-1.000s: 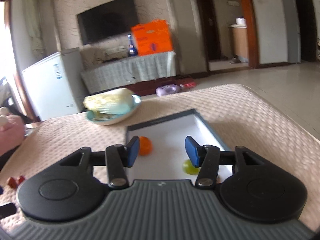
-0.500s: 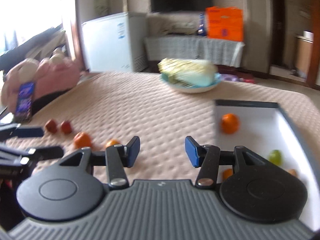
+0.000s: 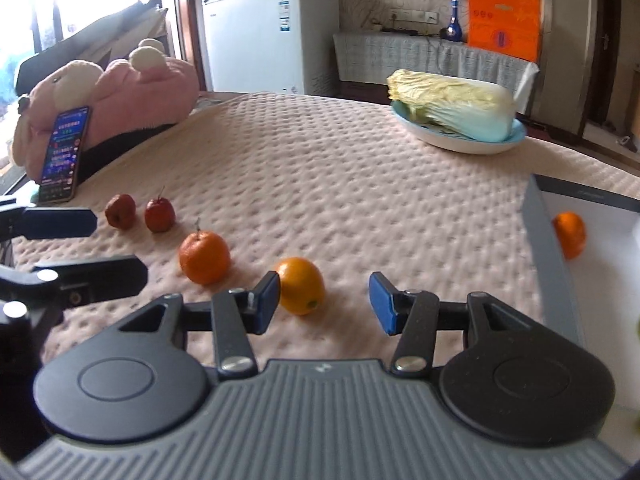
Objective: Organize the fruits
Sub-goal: 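Grasp the stemmed tangerine with the left tool while the right tool grasps an orange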
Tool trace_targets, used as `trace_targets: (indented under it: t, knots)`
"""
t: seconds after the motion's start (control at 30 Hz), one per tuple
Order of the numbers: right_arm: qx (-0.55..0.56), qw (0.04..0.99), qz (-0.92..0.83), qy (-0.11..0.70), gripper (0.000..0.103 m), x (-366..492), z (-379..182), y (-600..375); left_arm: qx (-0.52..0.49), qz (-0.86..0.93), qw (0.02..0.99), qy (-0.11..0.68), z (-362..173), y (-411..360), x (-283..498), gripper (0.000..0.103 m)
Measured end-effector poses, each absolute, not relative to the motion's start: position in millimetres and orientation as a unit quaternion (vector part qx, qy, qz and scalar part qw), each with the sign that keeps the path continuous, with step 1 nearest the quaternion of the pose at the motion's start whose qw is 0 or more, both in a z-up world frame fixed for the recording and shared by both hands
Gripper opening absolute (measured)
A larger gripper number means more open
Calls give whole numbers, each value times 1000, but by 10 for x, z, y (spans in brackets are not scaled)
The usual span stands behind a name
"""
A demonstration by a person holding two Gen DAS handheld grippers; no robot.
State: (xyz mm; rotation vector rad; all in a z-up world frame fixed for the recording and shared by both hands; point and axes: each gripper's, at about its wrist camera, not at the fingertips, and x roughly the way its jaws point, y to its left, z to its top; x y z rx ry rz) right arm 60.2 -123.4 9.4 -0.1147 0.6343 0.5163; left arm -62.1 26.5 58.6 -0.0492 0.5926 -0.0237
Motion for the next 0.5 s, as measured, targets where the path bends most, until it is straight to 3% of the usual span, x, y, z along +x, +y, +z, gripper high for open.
trace_targets:
  t: [0.17,0.23,0.27,0.5]
  knots:
    - [-69,910,264,311,51,622,43,-1093,-25,-1,954,300,527,338,-545,79]
    - [-71,909,269,310,37,625,40,-1063,-31,1,953,301,511,366,-509,79]
    - [-72,908,273,310,35,626,45,-1052,-32,2,953,301,498,375,-494,79]
    - [-84,906,261,323,36,589,93,-1158,-34,1,950,310,380,307,-290,77]
